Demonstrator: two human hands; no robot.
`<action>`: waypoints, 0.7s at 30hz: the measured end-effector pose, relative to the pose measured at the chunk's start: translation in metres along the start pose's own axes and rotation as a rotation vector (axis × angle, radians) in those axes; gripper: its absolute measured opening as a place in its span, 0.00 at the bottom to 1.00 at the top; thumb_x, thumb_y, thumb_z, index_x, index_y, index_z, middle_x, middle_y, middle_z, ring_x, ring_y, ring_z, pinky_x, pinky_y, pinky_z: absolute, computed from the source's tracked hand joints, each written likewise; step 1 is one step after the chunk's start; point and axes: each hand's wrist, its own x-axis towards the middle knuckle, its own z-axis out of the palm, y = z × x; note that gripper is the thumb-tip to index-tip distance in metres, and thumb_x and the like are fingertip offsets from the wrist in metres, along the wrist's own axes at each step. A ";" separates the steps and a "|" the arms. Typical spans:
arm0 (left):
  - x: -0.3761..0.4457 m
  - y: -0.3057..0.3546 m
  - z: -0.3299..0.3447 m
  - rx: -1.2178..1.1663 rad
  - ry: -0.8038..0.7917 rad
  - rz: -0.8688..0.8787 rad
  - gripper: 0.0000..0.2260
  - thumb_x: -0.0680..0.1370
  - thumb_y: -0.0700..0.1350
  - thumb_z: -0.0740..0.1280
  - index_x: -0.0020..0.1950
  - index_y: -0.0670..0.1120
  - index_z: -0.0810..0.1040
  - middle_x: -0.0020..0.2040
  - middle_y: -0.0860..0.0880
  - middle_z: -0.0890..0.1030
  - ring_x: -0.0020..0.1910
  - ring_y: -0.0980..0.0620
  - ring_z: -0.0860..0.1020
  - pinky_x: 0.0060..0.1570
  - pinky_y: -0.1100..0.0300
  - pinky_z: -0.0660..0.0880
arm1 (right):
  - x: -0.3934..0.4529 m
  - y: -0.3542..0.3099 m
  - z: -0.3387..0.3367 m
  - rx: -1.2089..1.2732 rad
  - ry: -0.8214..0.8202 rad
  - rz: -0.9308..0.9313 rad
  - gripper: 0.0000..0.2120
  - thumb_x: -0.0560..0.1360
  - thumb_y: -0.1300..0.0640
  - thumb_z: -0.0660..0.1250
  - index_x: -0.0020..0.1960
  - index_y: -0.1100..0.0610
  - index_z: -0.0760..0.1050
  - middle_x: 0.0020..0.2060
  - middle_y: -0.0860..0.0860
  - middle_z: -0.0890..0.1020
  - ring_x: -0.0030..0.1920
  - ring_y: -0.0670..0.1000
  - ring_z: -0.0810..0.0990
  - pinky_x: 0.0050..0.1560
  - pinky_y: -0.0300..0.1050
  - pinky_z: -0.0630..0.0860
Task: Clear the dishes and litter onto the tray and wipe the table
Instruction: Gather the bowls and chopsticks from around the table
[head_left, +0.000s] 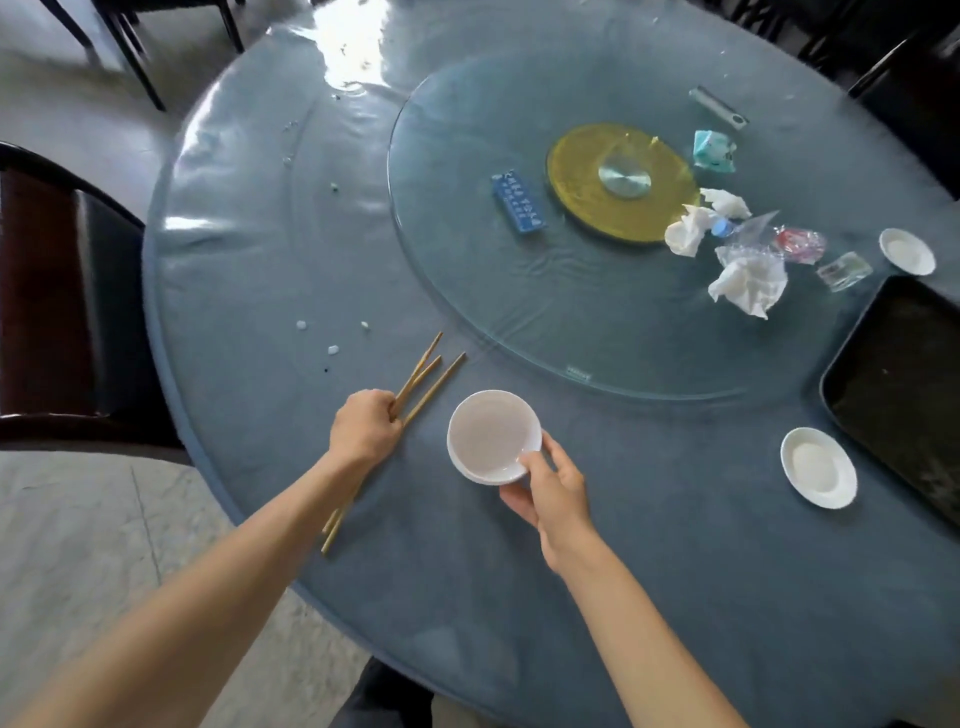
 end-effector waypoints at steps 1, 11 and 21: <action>0.003 -0.001 0.003 0.008 0.003 0.008 0.07 0.76 0.40 0.66 0.37 0.43 0.75 0.40 0.41 0.79 0.43 0.37 0.78 0.41 0.52 0.75 | 0.002 0.001 0.002 -0.011 0.011 0.012 0.20 0.80 0.58 0.66 0.70 0.45 0.77 0.50 0.51 0.85 0.43 0.48 0.86 0.41 0.42 0.84; 0.013 -0.011 0.022 0.066 0.066 0.016 0.11 0.80 0.51 0.64 0.58 0.50 0.82 0.51 0.45 0.76 0.54 0.42 0.77 0.43 0.51 0.75 | 0.009 0.016 0.008 0.022 0.071 0.095 0.22 0.81 0.57 0.67 0.72 0.42 0.76 0.46 0.49 0.84 0.46 0.53 0.86 0.39 0.41 0.83; 0.015 0.003 0.028 0.096 -0.016 -0.052 0.14 0.73 0.46 0.68 0.55 0.42 0.73 0.53 0.42 0.76 0.55 0.40 0.76 0.48 0.49 0.75 | 0.010 0.011 0.015 0.072 0.053 0.184 0.18 0.82 0.55 0.66 0.70 0.42 0.73 0.59 0.51 0.82 0.53 0.52 0.85 0.42 0.48 0.85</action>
